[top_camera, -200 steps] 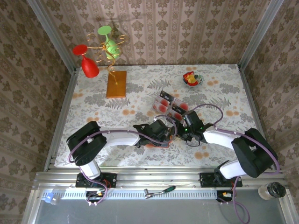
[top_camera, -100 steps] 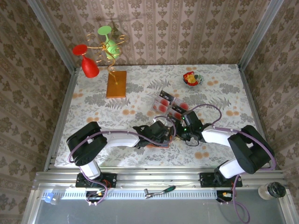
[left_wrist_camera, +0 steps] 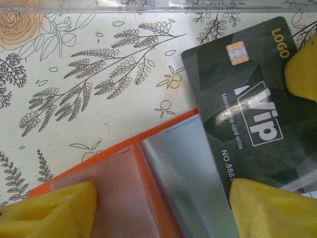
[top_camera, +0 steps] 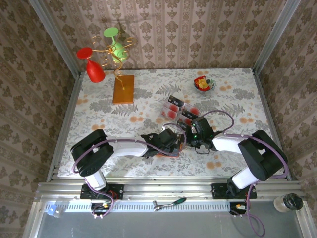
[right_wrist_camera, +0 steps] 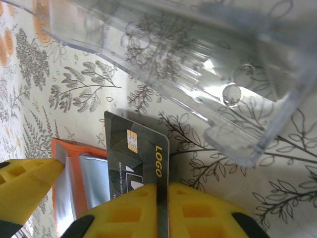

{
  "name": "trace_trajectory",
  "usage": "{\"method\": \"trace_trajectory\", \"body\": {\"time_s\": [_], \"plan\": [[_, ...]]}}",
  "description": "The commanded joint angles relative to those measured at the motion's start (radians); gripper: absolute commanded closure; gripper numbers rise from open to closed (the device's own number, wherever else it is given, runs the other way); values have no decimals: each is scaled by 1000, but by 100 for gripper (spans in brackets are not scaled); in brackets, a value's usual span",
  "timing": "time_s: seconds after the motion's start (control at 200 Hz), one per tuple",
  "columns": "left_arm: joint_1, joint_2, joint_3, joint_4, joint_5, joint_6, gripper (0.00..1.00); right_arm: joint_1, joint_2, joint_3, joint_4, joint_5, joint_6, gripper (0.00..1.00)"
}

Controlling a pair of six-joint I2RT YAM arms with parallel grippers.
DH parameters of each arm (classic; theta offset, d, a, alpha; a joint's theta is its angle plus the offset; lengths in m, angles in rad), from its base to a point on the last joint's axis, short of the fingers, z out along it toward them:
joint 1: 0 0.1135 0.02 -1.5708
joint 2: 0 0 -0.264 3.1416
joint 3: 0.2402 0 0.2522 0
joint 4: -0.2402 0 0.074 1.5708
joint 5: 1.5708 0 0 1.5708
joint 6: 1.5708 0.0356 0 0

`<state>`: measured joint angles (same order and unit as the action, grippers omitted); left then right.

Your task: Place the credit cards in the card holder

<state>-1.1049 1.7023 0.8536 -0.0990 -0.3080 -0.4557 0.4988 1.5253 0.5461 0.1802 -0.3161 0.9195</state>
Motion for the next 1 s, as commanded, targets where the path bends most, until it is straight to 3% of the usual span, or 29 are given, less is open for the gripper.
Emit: {"method": "trace_trajectory", "body": {"time_s": [0.0,0.075,0.62,0.995], "plan": [[-11,14,-34,-57,1,-13,27,0,-2,-4,19,-18,1,93],[-10,13,-37,-59,0,-14,27,0,-8,-6,24,-24,2,100],[4,-85,-62,-70,-3,-48,27,-2,-101,-4,-11,-32,-7,100],[71,-213,-102,-54,42,-83,26,-3,-154,-14,-19,-55,-8,100]]}}
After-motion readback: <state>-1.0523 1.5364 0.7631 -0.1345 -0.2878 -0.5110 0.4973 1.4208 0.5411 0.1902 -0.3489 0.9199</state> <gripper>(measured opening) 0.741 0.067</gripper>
